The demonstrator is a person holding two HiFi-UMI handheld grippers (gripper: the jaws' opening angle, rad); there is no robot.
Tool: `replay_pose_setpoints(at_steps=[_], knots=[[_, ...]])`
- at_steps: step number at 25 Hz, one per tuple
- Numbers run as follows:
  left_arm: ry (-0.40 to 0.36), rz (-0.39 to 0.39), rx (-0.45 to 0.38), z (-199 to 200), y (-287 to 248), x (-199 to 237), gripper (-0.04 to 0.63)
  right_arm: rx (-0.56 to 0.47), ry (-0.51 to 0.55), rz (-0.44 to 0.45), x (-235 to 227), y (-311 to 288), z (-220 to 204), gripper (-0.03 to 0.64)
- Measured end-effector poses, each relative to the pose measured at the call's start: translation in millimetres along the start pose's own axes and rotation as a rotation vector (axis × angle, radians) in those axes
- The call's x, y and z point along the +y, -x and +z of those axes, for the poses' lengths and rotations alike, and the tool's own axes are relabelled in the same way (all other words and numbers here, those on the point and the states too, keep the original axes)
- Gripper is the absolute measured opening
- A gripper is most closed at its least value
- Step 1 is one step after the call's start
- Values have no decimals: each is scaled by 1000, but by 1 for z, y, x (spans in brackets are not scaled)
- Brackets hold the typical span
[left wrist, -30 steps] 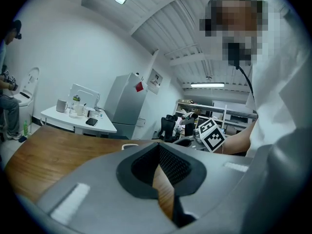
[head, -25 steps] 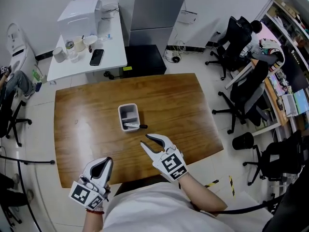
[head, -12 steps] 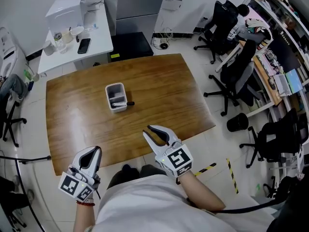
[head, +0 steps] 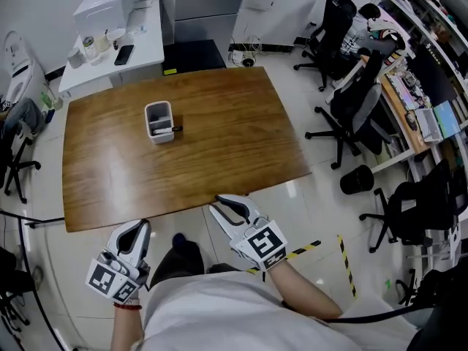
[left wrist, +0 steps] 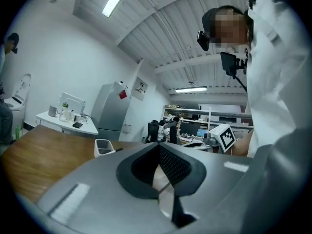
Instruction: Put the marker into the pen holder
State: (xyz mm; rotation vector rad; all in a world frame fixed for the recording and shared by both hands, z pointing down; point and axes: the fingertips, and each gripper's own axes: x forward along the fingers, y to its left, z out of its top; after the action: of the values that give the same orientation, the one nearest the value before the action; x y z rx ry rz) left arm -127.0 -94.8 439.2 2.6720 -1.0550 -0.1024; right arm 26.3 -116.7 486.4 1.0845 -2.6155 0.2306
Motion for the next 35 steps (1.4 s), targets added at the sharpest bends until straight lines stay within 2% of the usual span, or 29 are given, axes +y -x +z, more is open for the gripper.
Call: replay_pose_setpoints(at_steps=[3,7,9,12,17,24,30,35], knots=[[26,-1,-11,-18,5,-47,-3,33,-35,-25,-8,52,-38,66],[141,63,-81,-32,33,-85,-3,77,-83,-21,0,99,-76,61],[162,104,-89,-36,53,-96,-3,81,-107,-18,11,112,-86,57],[148,163,-90,-32,74,-107,-3,60,-140,-16,21,122,-80,63],[112,165,-136,-6,88,-128,-3,27,-130,46,45,133,-66,60],[213,147,-214,-12,112,-143,-3,8,-127,45,84,150,-63,57],[187,106,-178,-20,154,-160,-3,13,-144,-21,120,176,-68,54],[83,49,-117,-21,198,-183,-3,-47,-62,-27,187,185,-42,54]])
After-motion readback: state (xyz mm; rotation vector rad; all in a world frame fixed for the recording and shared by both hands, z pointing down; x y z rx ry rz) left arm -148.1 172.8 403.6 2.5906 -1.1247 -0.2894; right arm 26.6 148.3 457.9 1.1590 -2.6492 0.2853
